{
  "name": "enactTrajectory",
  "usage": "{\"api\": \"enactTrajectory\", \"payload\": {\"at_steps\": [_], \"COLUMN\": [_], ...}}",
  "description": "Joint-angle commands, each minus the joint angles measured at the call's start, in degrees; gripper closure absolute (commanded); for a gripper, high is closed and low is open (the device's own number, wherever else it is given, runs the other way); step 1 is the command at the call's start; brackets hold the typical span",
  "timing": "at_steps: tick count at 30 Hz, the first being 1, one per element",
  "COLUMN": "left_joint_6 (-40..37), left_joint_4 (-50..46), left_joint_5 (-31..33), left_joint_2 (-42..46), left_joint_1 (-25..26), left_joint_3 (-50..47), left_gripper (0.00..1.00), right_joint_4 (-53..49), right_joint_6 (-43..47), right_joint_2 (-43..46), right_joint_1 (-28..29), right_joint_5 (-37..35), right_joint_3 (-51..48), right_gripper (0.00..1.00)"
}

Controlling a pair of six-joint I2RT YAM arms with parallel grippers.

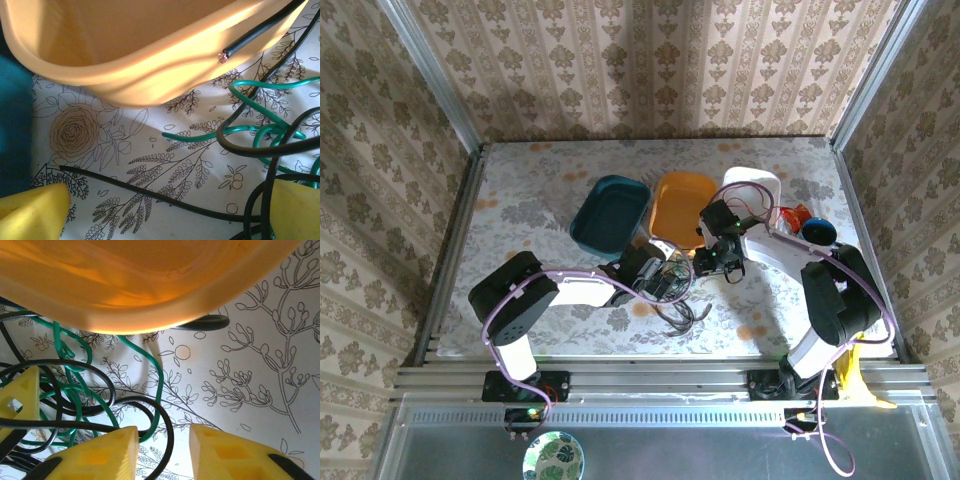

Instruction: Untangle the cables

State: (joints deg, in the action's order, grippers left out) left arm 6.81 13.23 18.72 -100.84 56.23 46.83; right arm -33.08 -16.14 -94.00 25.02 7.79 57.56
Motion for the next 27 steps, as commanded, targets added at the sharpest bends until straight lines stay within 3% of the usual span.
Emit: {"api": "enactTrajectory", "payload": {"at_steps": [1,16,27], "left_joint_6": [-0.61,-0.85,-0.93], "left_joint_4": [-1.7,-1.54,-1.62], "left_joint_5": [0.7,0.73,0.73], "left_joint_2": [-0.86,-1.2,-1.14], "left_joint_1": [0.09,0.2,0.2], "left_joint_3": [0.37,0.45,0.11], "left_gripper": [0.0,0.0,0.0], "right_joint_4": [0.04,-6.31,-5.53], "right_joint_6": [1.13,-1.34,-4.08], "right_joint_2": [-1.52,-2.42,1.65], "right_joint_1": [0.21,-0.62,-6.12], "right_joint_5": [1.69,6.38,10.01], "right_joint_3": [1.1,2.03,1.68], "right_gripper": [0.72,0.7,0.96]}}
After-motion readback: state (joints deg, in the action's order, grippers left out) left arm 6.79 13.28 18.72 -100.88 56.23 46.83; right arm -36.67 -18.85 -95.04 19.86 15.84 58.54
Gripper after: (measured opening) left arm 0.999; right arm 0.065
